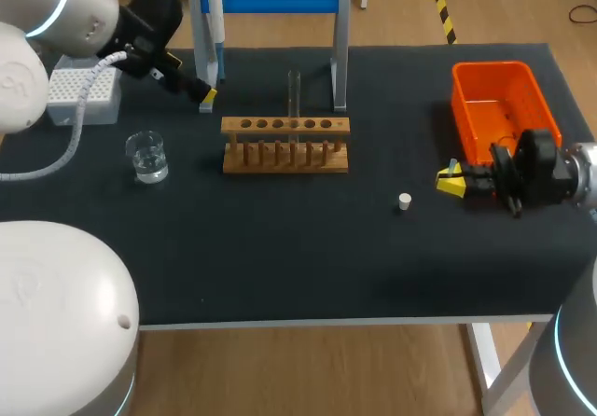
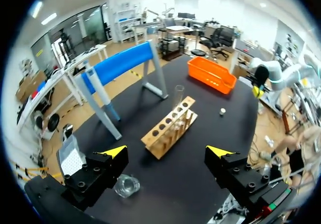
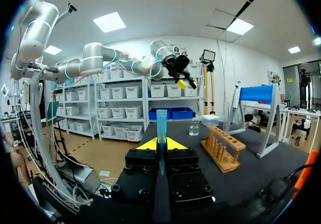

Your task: Invert the test tube, pick up the pipette, mount the tip to pipette, aspirate from beaker and dispense into the tube, eject the tip, return the pipette, and cap with the stopper.

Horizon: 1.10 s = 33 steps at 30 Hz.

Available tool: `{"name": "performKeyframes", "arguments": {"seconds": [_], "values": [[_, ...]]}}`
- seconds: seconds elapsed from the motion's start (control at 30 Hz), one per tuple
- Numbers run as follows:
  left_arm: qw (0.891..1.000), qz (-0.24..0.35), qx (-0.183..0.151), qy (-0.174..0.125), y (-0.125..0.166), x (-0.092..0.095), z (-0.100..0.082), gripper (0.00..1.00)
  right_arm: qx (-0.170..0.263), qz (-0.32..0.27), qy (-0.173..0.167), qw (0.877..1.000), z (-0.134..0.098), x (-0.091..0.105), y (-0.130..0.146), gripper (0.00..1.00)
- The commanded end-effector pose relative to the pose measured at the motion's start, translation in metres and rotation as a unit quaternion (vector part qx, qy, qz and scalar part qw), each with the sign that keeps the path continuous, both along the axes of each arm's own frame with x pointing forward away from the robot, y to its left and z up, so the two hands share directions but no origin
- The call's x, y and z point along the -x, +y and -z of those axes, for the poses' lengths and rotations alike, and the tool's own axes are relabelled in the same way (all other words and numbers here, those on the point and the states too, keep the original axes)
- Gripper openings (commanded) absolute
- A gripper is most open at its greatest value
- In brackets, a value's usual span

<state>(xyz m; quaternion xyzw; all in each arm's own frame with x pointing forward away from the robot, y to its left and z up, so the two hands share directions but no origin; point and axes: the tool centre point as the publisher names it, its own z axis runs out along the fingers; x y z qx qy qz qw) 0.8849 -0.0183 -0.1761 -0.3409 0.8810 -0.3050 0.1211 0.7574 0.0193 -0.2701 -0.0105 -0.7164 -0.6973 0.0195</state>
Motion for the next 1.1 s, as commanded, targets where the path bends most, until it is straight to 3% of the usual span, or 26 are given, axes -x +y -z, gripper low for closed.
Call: {"name": "performKeyframes", "arguments": {"seconds": [0.03, 0.47, 1.1], "values": [[0.999, -0.037, -0.007, -0.007, 0.000, -0.001, 0.002, 1.00, 0.000, -0.001, 0.000, 1.000, 0.000, 0.000, -0.001, 0.00], [0.986, -0.160, -0.003, -0.043, 0.003, -0.005, 0.006, 1.00, 0.000, -0.001, 0.000, 1.000, 0.000, 0.000, -0.001, 0.00], [0.964, -0.246, 0.001, -0.097, -0.006, -0.023, 0.001, 1.00, 0.000, -0.001, 0.000, 1.000, 0.000, 0.000, -0.001, 0.00]]}}
